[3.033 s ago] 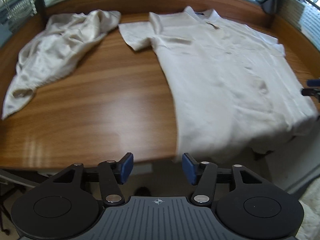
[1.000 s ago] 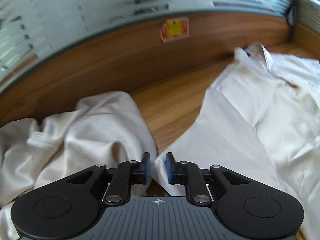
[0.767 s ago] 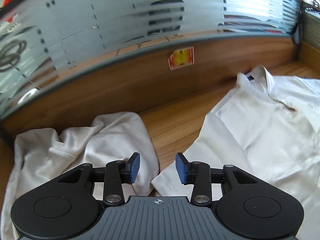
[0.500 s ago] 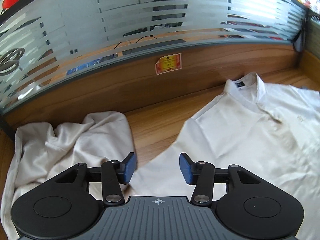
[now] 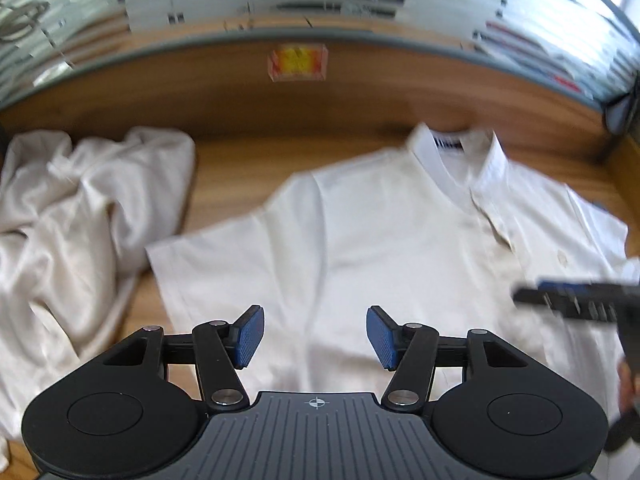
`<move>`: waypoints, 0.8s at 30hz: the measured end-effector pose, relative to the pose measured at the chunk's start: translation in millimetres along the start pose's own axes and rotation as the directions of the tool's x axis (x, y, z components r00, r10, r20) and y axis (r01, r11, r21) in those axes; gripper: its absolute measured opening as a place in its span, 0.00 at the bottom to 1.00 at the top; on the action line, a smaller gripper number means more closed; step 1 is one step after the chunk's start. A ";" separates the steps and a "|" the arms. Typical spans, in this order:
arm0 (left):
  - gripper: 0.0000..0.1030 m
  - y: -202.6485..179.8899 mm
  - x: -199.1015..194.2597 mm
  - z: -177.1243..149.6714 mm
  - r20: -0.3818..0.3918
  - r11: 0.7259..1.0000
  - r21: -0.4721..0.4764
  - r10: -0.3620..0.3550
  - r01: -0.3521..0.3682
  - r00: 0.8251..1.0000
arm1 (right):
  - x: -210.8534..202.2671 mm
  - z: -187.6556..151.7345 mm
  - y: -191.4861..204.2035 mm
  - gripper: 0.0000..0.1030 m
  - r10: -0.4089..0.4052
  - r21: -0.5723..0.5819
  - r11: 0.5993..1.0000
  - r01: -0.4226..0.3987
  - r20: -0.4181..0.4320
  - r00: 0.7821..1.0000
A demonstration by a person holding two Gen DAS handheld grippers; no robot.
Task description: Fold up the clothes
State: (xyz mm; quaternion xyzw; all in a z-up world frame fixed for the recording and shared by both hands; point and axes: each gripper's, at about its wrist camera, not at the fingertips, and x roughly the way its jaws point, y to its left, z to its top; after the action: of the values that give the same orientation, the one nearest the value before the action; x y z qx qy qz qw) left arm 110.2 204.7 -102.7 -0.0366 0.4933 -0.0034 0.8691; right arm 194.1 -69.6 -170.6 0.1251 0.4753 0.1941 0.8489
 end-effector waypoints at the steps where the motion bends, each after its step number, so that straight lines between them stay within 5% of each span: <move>1: 0.58 -4.1 2.3 -3.5 -0.014 1.000 0.007 -0.004 0.004 1.000 | 4.2 2.6 -3.0 0.66 0.009 0.012 1.000 -0.009 0.000 1.000; 8: 0.58 -17.6 15.0 -7.8 -0.074 0.999 0.032 0.013 -0.011 0.997 | 22.4 13.4 -2.7 0.45 0.064 0.018 0.998 -0.064 0.007 0.998; 17: 0.58 -12.2 23.2 -2.8 -0.105 0.999 -0.009 0.036 -0.037 0.994 | 33.8 12.2 42.3 0.45 0.048 -0.327 0.944 -0.055 -0.029 0.998; 24: 0.58 -12.6 21.6 -3.9 -0.110 0.999 0.003 0.047 -0.046 0.993 | 44.1 37.1 -7.0 0.45 0.034 0.002 0.999 -0.034 -0.024 0.999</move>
State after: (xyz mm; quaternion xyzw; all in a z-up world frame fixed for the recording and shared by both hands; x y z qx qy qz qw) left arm 118.3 191.1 -122.3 -0.0248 0.5413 0.0147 0.8403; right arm 248.2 -57.1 -187.6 0.1317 0.4833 0.2096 0.8397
